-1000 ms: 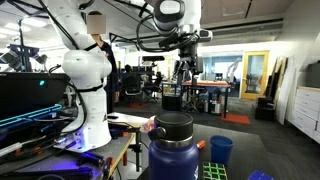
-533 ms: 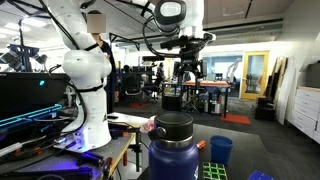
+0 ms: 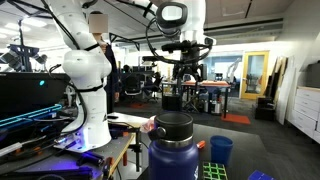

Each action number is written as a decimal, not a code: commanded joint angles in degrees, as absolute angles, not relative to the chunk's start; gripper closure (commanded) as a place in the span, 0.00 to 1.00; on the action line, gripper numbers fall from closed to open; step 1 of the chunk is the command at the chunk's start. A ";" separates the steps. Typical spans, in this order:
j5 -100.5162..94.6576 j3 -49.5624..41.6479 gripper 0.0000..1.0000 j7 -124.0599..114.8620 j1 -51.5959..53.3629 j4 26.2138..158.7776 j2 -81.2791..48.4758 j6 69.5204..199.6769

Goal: Put the pen in the cup

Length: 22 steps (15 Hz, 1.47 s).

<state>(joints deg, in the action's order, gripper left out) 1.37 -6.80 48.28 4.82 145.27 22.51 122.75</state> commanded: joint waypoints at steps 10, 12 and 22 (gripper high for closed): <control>1.49 -6.55 0.00 48.35 4.74 145.19 22.50 122.64; 1.49 -6.55 0.00 48.35 4.74 145.19 22.50 122.64; 2.00 -7.18 0.00 52.34 5.20 146.87 21.92 124.46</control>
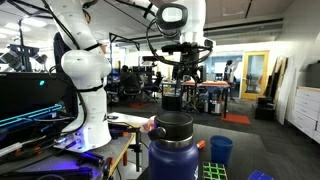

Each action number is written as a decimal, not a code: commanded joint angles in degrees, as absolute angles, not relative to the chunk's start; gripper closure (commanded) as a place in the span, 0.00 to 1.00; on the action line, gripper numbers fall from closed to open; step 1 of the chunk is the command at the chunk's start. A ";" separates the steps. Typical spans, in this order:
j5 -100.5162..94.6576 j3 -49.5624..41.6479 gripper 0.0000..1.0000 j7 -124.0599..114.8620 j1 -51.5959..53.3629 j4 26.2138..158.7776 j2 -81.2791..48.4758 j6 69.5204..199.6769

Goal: Put the pen in the cup

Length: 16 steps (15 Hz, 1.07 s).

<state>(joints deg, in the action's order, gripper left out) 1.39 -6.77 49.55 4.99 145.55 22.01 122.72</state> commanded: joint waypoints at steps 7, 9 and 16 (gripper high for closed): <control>2.28 -6.65 0.00 55.07 4.74 148.48 20.56 127.69; 2.95 -6.28 0.00 53.06 4.66 148.78 19.89 130.14; 4.03 -4.12 0.00 44.00 5.35 149.59 15.49 141.50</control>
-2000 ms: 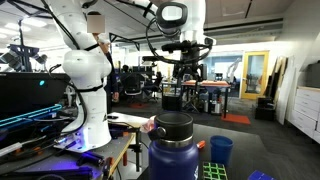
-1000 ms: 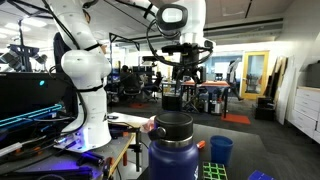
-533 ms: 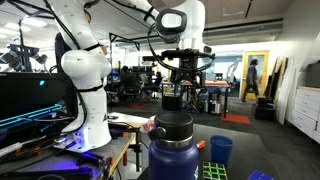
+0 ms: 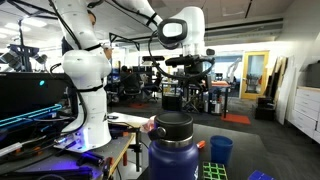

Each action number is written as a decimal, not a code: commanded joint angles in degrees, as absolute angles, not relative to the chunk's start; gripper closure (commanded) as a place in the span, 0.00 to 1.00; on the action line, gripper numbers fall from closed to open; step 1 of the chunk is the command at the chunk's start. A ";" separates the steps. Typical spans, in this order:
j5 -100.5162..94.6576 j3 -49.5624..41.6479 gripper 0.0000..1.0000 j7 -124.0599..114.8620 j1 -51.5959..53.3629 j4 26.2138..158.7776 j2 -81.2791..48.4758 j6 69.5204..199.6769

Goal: Put the pen in the cup

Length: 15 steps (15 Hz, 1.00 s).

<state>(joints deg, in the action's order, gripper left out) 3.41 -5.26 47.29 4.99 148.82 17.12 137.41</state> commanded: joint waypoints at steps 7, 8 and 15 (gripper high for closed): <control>5.31 -1.97 0.00 42.87 6.31 149.36 8.86 146.22; 5.44 -1.75 0.00 43.02 6.28 149.29 8.20 146.48; 8.12 -0.77 0.00 46.49 5.76 149.04 4.18 147.96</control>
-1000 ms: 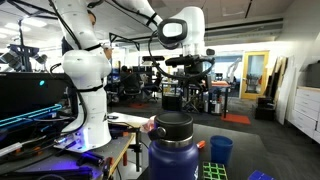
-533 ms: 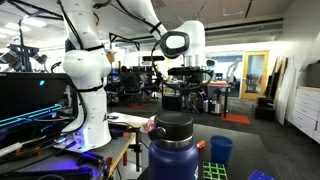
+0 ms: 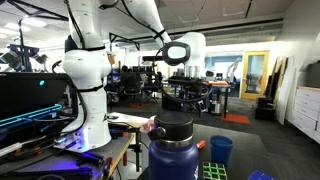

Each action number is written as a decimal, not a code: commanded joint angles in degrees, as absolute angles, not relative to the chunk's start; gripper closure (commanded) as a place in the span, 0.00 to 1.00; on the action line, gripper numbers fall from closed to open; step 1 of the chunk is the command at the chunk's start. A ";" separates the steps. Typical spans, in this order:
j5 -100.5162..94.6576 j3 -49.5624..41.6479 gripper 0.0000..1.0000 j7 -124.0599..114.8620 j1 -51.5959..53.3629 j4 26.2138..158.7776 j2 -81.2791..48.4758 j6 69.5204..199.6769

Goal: Put the pen in the cup

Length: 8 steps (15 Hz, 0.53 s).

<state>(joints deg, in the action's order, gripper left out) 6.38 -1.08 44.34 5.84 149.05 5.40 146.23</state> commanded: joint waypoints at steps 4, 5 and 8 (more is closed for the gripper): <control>7.92 -0.63 0.00 48.92 5.21 148.92 2.86 148.01; 7.90 -0.63 0.00 49.69 5.09 148.85 2.56 148.16; 7.94 -0.59 0.00 52.02 4.79 148.29 1.45 148.70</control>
<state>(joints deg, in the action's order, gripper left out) 6.81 -1.01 48.65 5.68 148.89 2.79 146.84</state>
